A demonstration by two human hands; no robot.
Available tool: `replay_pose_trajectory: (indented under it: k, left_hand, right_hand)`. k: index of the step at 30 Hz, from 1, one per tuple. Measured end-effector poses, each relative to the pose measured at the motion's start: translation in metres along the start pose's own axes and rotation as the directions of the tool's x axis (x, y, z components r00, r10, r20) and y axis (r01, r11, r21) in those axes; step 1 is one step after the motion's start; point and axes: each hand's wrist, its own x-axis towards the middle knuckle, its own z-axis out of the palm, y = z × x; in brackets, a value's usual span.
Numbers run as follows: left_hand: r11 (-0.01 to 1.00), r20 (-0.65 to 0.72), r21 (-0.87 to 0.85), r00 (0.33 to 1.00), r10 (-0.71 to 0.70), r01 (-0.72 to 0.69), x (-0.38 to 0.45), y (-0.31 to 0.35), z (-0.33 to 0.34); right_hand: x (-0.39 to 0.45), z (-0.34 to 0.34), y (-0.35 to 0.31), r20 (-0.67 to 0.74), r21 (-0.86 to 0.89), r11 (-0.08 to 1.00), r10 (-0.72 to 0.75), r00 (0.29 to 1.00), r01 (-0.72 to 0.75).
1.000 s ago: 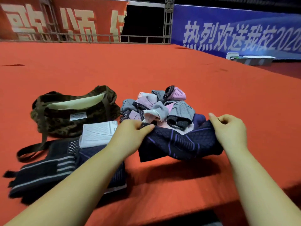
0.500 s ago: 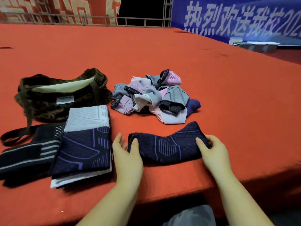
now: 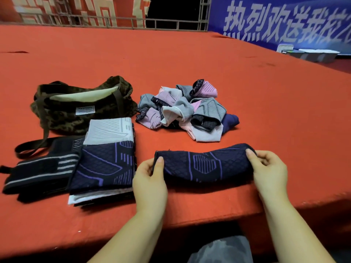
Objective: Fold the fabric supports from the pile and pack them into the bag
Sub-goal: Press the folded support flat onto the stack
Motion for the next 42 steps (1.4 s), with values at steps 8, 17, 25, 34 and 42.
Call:
replay_pose_trajectory:
  k: [8,17,25,34,42]
  left_hand:
    - [0.978,-0.016,-0.098,0.982,0.186,-0.187,-0.007,0.038,-0.018]
    - [0.981,0.021,-0.033,0.981,0.192,-0.192,0.004,0.044,-0.017]
    - [0.909,0.255,0.403,0.94,-0.225,0.108,0.024,-0.012,0.01]
    - [0.317,0.594,0.749,0.802,0.065,-0.581,0.004,-0.013,0.034]
    - [0.191,0.62,0.781,0.777,-0.113,-0.595,0.018,-0.038,0.016]
  right_hand:
    - [-0.004,-0.03,-0.049,0.006,0.233,0.969,-0.08,0.997,0.077]
    - [0.018,-0.033,-0.067,-0.004,0.056,0.994,-0.092,0.996,0.092]
    - [0.025,0.016,-0.005,0.2,-0.203,0.968,0.19,0.961,-0.149]
    - [-0.045,0.055,-0.02,0.603,-0.295,0.766,-0.315,0.733,0.571]
    - [-0.015,0.025,0.018,0.591,-0.717,0.523,0.106,0.8,0.46]
